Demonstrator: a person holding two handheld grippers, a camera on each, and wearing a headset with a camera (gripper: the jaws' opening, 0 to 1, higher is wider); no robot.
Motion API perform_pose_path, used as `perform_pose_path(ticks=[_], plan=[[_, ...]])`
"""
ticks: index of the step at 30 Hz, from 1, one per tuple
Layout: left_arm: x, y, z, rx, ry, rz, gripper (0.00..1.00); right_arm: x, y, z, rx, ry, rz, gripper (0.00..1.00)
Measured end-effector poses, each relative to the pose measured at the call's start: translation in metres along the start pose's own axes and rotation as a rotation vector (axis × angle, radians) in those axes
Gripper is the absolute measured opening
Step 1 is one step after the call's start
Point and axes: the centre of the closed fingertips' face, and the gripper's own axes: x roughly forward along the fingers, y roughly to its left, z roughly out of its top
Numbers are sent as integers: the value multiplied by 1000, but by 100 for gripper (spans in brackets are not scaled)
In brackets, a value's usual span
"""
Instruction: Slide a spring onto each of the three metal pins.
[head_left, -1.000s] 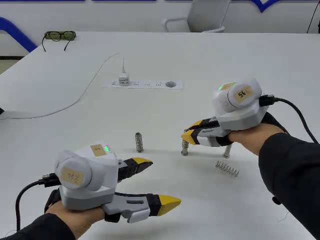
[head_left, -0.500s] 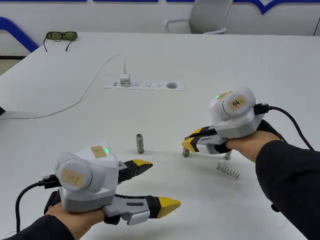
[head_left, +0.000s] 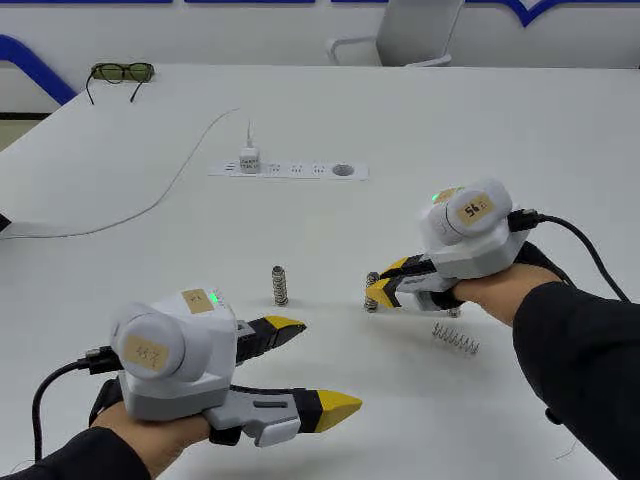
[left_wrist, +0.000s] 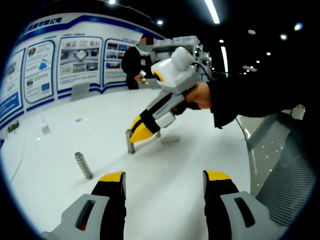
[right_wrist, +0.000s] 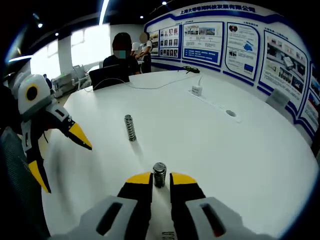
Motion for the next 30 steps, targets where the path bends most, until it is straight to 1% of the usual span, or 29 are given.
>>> perform_pose_path(ticks=[7,15,19,22,25,30], plan=[[1,-1,0,2,1,-4,63,-15,-2,2,-9,-22,-17,17],[3,-2,1,5,1,-8,63,-39,-4,-5,-12,-42,-47,18],[4,-2,2,7,2,-11,63,-50,-2,-8,-9,-49,-59,19],[4,-3,3,8,1,-12,63,-56,-4,-15,-12,-47,-68,19],[4,-3,2,7,2,-11,63,-63,-3,-25,-27,-29,-83,19],[4,-3,2,7,3,-10,63,-72,-5,-40,-7,-15,-88,19]])
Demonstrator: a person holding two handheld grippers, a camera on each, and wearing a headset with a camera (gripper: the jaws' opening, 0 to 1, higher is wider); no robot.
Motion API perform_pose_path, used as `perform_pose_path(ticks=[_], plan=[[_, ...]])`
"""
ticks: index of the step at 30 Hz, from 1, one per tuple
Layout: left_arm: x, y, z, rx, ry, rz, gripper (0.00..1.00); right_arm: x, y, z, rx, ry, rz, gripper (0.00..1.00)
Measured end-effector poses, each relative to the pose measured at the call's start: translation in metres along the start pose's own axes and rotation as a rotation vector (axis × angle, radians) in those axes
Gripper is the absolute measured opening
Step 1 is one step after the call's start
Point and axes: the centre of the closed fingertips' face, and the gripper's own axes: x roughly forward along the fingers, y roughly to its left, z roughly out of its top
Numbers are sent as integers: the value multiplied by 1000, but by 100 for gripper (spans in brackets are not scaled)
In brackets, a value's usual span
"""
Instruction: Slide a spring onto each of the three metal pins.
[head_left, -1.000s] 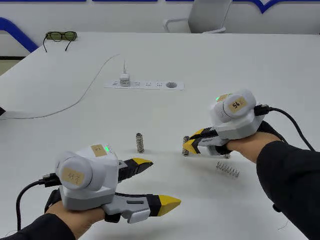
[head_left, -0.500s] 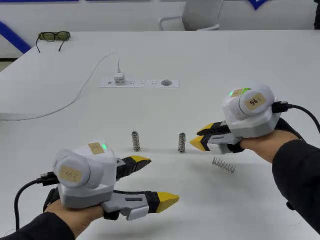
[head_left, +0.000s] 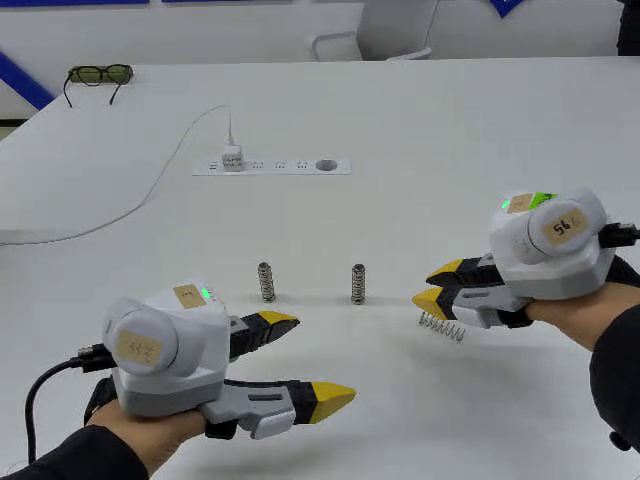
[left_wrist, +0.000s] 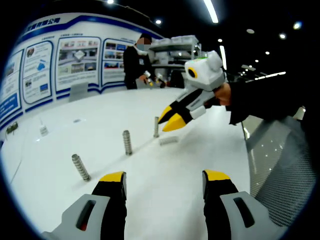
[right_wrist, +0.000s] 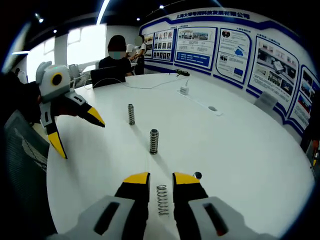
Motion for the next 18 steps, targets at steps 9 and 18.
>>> perform_pose_path(ticks=[9,18], plan=[[0,-1,1,3,2,0,62,-1,1,-27,17,57,3,19],[-3,0,1,4,2,6,61,3,0,-49,19,111,9,19]])
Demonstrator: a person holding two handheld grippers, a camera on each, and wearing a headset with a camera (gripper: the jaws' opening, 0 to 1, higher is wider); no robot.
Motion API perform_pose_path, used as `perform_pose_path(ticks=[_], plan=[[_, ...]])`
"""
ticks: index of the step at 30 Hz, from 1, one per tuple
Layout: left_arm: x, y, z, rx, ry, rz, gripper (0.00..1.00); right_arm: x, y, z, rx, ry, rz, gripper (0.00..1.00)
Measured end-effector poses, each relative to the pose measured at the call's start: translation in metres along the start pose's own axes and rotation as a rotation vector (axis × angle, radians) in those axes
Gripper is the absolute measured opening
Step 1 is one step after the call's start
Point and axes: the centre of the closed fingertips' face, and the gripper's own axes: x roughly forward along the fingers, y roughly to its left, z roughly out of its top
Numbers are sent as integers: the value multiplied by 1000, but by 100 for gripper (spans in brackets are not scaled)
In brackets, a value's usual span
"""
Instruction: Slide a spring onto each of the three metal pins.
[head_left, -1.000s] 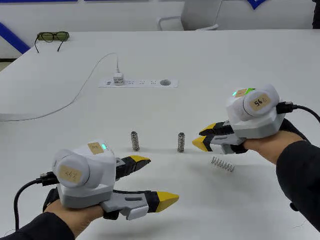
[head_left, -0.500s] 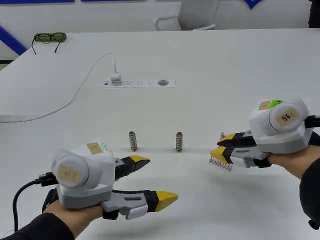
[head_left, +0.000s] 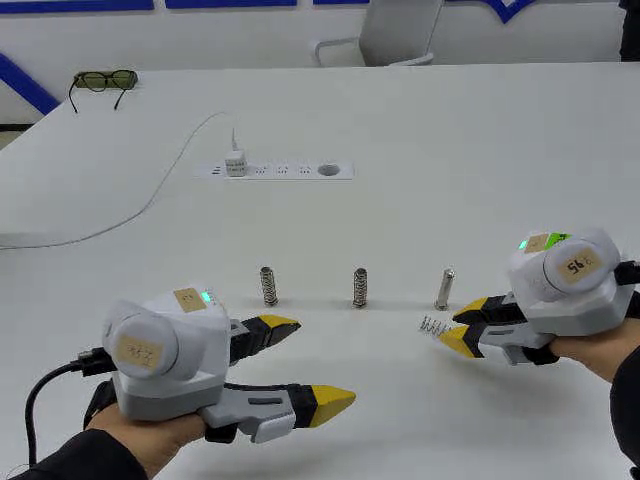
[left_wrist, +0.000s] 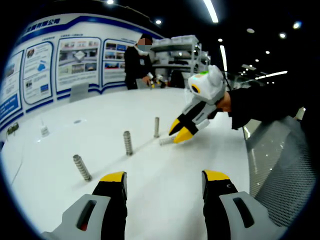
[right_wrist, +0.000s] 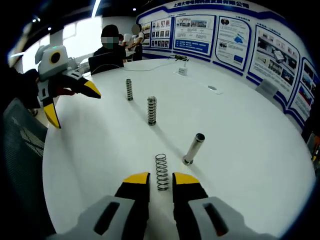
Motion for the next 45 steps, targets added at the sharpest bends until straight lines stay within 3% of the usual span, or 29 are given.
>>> perform_pose_path(ticks=[13,21,26,31,37,45], plan=[[0,-1,-1,0,7,-2,60,2,0,-11,30,27,4,16],[0,-2,-2,0,9,-5,59,1,0,-10,32,27,2,12],[0,-2,-3,4,12,-8,59,-3,4,-1,29,14,17,12],[2,-2,-3,12,14,-17,58,-6,14,10,12,-4,43,12],[5,-4,0,40,17,-37,54,-13,34,23,-31,-26,108,12],[11,-9,3,67,20,-67,50,-19,59,31,-102,-35,180,12]])
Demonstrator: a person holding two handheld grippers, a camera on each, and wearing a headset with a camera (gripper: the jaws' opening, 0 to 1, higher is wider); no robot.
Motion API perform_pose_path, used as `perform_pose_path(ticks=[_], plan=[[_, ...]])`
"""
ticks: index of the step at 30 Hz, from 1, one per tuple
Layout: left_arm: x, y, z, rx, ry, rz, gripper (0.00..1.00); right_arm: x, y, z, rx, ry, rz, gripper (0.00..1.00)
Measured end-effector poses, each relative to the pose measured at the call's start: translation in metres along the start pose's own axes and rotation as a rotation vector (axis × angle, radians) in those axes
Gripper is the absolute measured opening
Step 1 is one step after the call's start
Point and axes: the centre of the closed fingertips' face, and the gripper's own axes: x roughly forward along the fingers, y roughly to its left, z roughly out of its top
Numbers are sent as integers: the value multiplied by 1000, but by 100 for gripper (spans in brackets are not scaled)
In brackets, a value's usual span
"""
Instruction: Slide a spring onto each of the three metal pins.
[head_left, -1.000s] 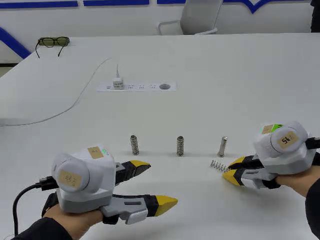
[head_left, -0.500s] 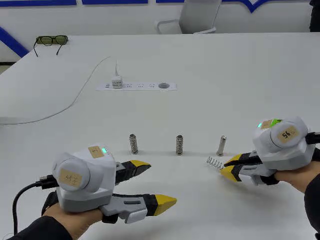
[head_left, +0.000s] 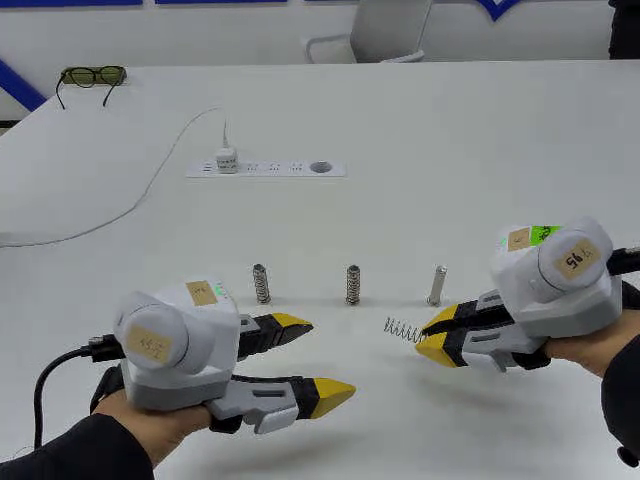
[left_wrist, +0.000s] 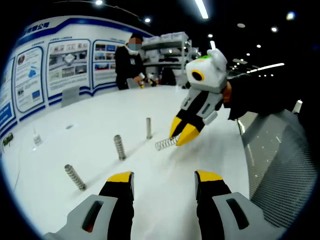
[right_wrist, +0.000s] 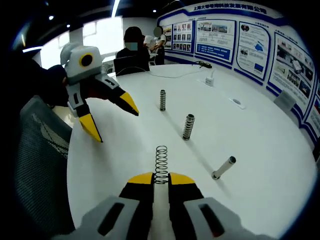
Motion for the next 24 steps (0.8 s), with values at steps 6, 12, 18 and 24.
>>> perform_pose_path(ticks=[6,12,18,24], plan=[[4,-3,2,24,6,-22,46,0,15,3,-40,2,49,12],[7,-8,6,52,9,-45,43,-1,34,10,-90,-22,116,12],[9,-17,6,84,18,-86,39,-2,48,15,-123,-39,176,12],[10,-27,5,105,26,-132,32,-4,59,16,-145,-48,227,12]])
